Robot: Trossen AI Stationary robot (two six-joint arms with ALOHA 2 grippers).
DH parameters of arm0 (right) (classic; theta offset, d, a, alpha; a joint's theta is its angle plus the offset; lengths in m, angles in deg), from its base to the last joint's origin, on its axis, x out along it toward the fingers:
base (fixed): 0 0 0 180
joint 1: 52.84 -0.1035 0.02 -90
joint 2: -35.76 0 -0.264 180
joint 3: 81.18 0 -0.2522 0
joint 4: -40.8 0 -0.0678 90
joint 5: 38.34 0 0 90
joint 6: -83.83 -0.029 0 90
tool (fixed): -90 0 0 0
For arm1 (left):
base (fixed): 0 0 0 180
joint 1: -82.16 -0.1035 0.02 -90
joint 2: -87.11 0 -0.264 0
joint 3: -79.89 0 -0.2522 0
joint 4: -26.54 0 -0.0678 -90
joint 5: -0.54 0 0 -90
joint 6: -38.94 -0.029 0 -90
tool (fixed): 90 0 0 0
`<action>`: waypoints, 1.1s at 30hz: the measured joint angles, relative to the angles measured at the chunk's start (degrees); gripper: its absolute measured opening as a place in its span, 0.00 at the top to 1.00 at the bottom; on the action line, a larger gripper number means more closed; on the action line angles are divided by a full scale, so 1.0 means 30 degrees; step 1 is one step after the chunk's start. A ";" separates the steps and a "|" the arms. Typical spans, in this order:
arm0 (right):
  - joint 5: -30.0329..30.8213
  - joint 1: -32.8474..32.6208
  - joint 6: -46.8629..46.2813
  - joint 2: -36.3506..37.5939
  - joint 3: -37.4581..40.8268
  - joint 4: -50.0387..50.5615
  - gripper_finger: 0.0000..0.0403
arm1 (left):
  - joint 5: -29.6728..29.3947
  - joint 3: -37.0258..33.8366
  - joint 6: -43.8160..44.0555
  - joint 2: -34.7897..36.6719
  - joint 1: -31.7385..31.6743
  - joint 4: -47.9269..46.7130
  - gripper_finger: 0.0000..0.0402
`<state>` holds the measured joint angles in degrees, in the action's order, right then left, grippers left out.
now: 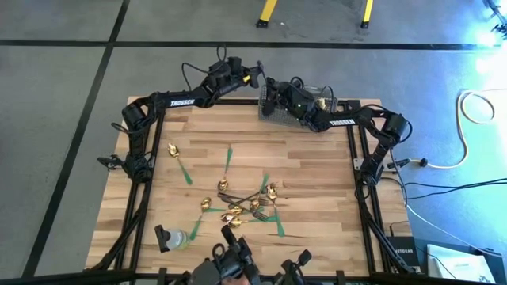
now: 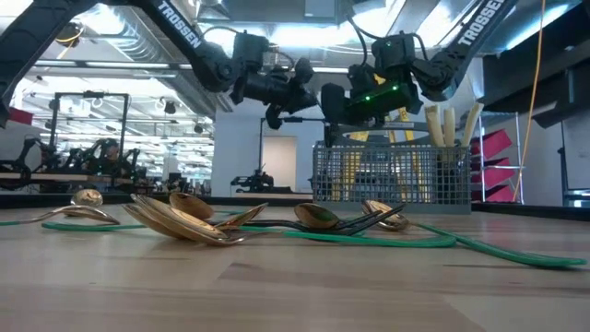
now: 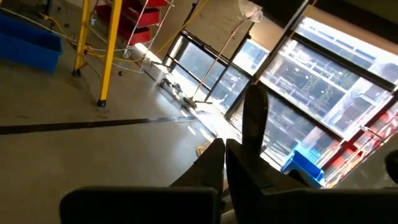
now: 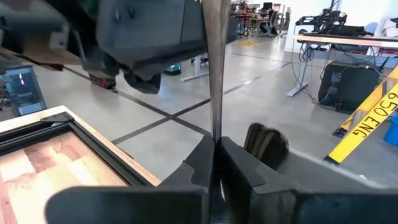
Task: Sort silverware
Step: Put the black fork into the gray organizer
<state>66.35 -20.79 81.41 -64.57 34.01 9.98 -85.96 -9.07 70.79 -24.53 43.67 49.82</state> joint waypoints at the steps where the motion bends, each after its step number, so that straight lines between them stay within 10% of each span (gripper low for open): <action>1: -0.0157 -0.0007 0.0135 0.0000 -0.0207 0.0378 0.99 | 0.0062 0.0180 -0.0112 0.0000 0.0090 -0.0090 1.00; 33: 0.0249 -0.0065 -0.0096 0.0051 -0.0843 0.0943 0.99 | 0.0973 0.0809 -0.1185 0.0015 0.0812 -0.1124 1.00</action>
<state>67.10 -20.99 81.13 -64.42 31.48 12.81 -83.04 -6.64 67.24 -24.48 46.11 46.45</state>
